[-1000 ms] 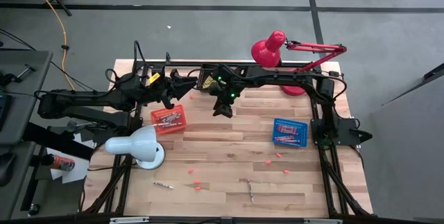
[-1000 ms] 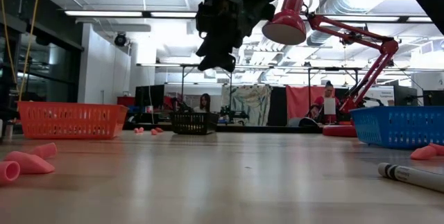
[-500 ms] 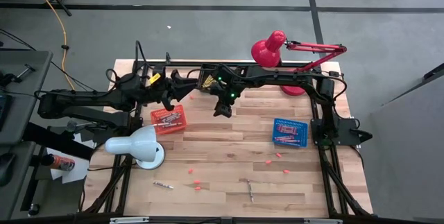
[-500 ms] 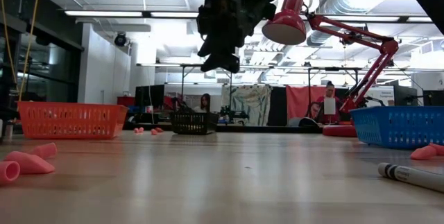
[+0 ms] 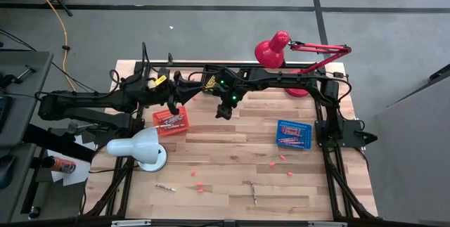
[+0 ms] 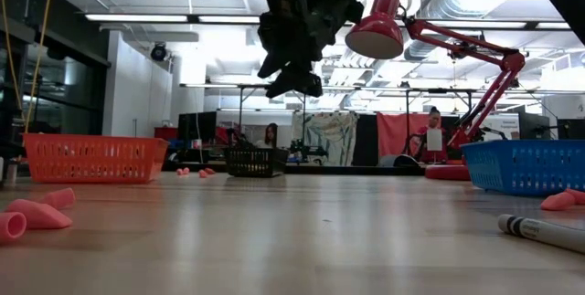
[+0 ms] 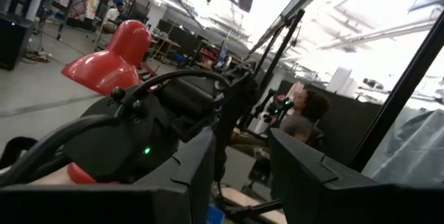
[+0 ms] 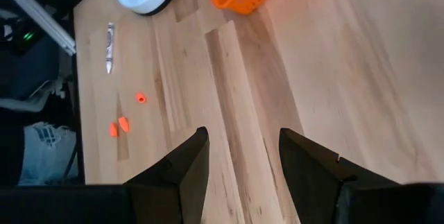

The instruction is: Sort crayons

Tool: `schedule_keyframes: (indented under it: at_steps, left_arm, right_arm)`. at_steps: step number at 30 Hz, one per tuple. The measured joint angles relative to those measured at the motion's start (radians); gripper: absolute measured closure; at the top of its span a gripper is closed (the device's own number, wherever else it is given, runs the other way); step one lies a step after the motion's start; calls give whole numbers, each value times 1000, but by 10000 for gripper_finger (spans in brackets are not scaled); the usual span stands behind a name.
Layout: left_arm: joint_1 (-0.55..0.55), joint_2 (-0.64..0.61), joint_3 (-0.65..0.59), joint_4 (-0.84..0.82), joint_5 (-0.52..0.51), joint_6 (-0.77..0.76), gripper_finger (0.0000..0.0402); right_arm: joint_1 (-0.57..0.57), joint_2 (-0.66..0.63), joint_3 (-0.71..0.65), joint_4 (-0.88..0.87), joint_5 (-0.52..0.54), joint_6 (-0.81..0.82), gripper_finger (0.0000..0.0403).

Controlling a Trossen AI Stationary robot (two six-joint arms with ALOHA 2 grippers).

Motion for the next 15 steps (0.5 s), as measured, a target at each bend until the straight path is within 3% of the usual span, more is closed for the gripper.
schedule_keyframes:
  at_steps: [8,15]
  left_arm:
    - [0,0,0,-56,3,74,277]
    - [0,0,0,-91,71,107,277]
  right_arm:
    - [0,0,0,-1,35,62,236]
    - [0,0,0,-4,67,67,236]
